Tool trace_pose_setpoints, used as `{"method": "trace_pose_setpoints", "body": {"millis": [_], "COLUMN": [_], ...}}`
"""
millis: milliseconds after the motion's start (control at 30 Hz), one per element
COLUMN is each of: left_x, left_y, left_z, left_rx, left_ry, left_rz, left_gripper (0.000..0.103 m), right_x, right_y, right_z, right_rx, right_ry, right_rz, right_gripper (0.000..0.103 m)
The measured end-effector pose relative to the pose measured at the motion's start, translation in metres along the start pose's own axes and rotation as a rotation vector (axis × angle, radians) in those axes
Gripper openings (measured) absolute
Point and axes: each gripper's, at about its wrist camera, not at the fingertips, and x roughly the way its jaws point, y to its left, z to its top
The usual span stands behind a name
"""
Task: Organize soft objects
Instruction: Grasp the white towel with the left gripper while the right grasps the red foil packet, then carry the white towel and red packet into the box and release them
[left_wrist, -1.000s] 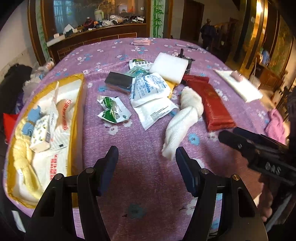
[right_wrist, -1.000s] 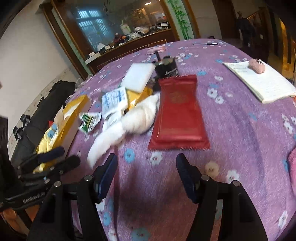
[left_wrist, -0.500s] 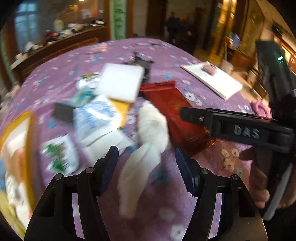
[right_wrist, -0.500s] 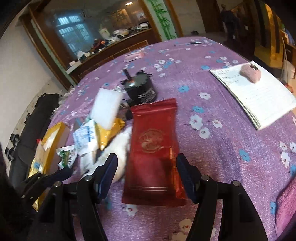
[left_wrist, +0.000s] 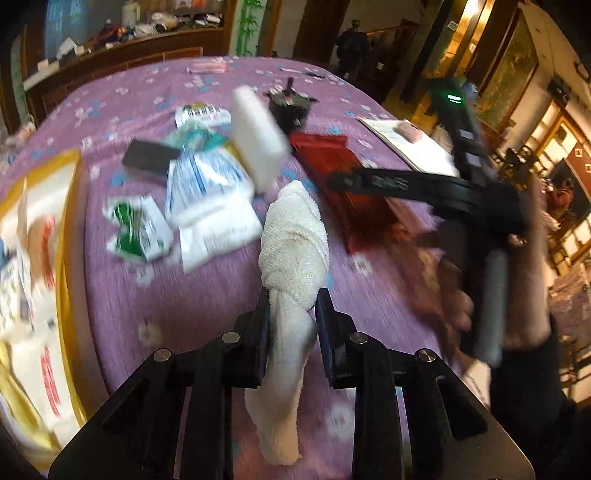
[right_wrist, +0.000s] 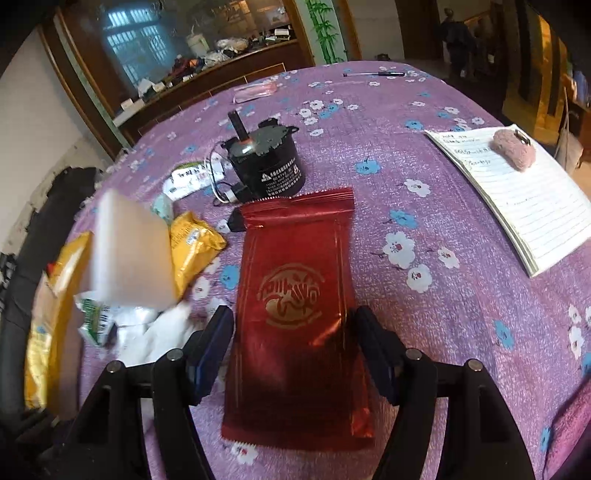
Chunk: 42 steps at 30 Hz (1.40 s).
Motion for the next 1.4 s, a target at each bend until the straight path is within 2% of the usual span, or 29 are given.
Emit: {"method": "trace_pose_setpoints", "body": {"millis": [67, 167, 200, 267, 300, 500, 533, 567, 600, 667, 767, 900, 967, 1033, 1200, 1300, 1400], "left_x": [0.004, 0.01, 0.01, 0.01, 0.012, 0.037, 0.039, 0.04, 0.039, 0.033, 0.002, -0.051, -0.082, -0.11, -0.148, -0.157, -0.157], "left_y": [-0.003, -0.011, -0.015, -0.021, -0.024, -0.019, -0.018, -0.017, -0.016, -0.014, -0.011, 0.003, 0.019, 0.044, 0.112, 0.146, 0.169], "left_z": [-0.005, -0.008, -0.007, -0.005, -0.004, 0.002, 0.0, -0.002, -0.003, -0.004, -0.003, -0.001, -0.003, -0.008, -0.027, -0.037, -0.048], "left_rx": [0.021, 0.047, 0.061, 0.087, 0.091, 0.087, 0.085, 0.078, 0.072, 0.053, -0.002, -0.087, -0.143, -0.211, -0.374, -0.458, -0.495], "left_ry": [0.029, 0.023, 0.01, -0.015, -0.02, 0.026, 0.021, 0.016, 0.006, -0.007, -0.066, -0.166, -0.225, -0.274, -0.339, -0.341, -0.348], "left_rz": [0.01, 0.028, 0.036, 0.04, 0.046, 0.071, 0.083, 0.092, 0.1, 0.072, -0.032, -0.069, -0.042, 0.027, 0.155, 0.2, 0.22], "left_gripper": [0.023, 0.026, 0.029, 0.045, 0.049, 0.049, 0.046, 0.035, 0.034, 0.032, 0.031, 0.031, 0.031, 0.031, 0.032, 0.032, 0.032], "right_x": [0.002, 0.004, 0.004, 0.003, 0.001, -0.019, -0.022, -0.026, -0.028, -0.037, -0.057, -0.085, -0.095, -0.101, -0.093, -0.081, -0.07], "right_y": [0.003, 0.009, 0.008, 0.01, 0.01, -0.003, -0.006, -0.011, -0.013, -0.018, -0.021, 0.002, 0.021, 0.045, 0.124, 0.169, 0.203], "right_z": [-0.002, -0.004, -0.003, -0.007, -0.009, -0.026, -0.029, -0.033, -0.034, -0.04, -0.048, -0.048, -0.048, -0.049, -0.052, -0.049, -0.05], "right_rx": [-0.019, -0.068, -0.076, -0.12, -0.127, -0.088, -0.08, -0.065, -0.053, -0.024, 0.03, 0.03, 0.019, -0.001, -0.12, -0.179, -0.235], "right_ry": [-0.002, 0.006, 0.006, 0.001, -0.006, -0.034, -0.042, -0.05, -0.056, -0.077, -0.122, -0.19, -0.204, -0.2, -0.126, -0.079, -0.055], "right_rz": [-0.024, -0.068, -0.078, -0.103, -0.11, -0.085, -0.076, -0.061, -0.049, -0.013, 0.071, 0.176, 0.258, 0.334, 0.506, 0.561, 0.585], "right_gripper": [0.07, 0.068, 0.067, 0.061, 0.06, 0.049, 0.047, 0.046, 0.045, 0.044, 0.044, 0.044, 0.044, 0.044, 0.044, 0.044, 0.044]}}
